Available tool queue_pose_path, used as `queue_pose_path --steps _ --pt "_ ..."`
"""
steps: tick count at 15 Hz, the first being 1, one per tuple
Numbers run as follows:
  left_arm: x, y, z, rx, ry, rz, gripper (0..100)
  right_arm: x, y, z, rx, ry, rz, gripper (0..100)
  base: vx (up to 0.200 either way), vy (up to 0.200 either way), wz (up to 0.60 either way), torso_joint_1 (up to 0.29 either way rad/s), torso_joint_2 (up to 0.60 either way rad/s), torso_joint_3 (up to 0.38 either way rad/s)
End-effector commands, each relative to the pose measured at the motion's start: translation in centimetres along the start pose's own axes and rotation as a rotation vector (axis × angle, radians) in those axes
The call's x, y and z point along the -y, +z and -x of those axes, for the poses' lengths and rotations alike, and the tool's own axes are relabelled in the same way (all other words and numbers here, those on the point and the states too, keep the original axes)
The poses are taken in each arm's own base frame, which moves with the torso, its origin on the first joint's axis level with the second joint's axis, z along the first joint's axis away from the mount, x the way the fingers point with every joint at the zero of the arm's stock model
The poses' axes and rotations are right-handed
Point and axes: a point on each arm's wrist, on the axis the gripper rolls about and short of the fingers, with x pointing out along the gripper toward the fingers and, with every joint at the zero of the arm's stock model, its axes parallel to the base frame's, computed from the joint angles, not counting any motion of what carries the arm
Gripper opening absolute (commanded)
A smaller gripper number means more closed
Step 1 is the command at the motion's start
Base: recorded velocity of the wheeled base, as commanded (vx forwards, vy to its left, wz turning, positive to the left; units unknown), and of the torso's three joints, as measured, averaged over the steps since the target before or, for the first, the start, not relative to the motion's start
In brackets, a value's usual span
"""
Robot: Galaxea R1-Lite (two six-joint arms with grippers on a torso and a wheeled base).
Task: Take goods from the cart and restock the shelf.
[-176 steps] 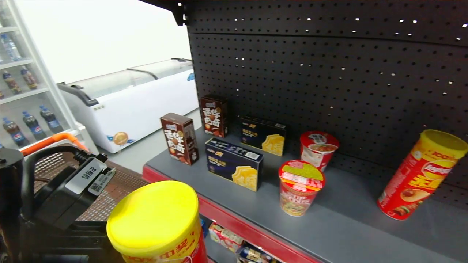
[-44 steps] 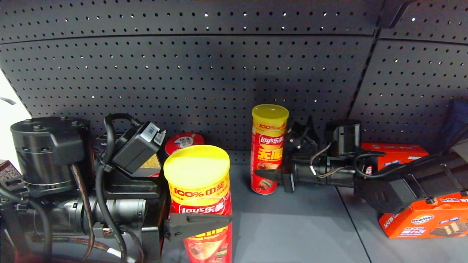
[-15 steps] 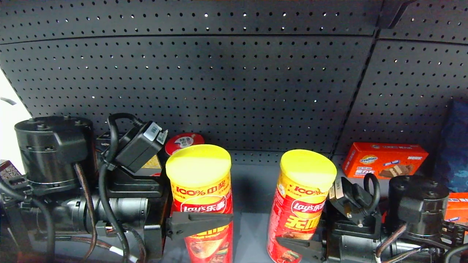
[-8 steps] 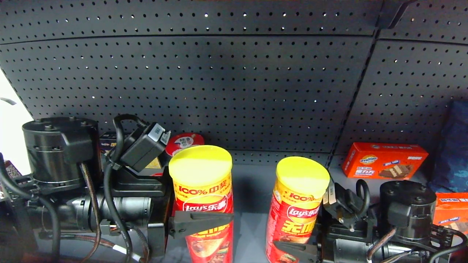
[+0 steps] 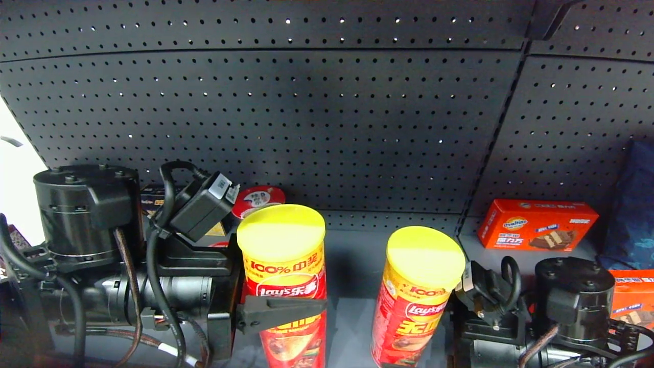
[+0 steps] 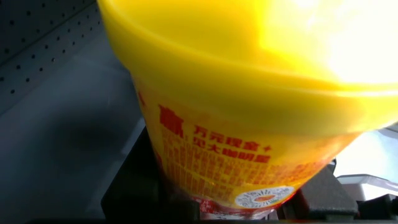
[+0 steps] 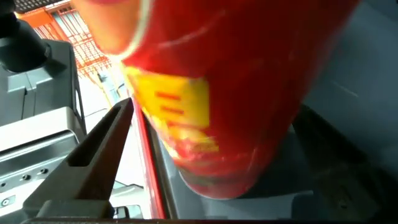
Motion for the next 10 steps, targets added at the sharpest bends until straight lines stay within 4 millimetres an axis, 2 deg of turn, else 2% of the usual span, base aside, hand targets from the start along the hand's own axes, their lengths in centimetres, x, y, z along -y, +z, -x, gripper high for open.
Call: queue_pose_path --steps 1,8,10 --pt "0.0 0.0 0.0 0.001 0.001 -0.002 0 -0.5 0.6 1.1 0.029 -0.005 0.017 100 0.0 0.0 0.0 0.0 0.0 0.0" --pt "0.1 0.0 -0.1 0.0 -0.002 -0.003 0 -2.8 2.5 4.8 0.126 -0.01 0.072 100 0.0 0.0 0.0 0.0 0.0 0.0" --pt "0.1 0.2 -0.1 0.004 -0.003 -0.008 0 -4.2 3.5 7.1 0.115 0.01 0.07 100 0.0 0.0 0.0 0.0 0.0 0.0"
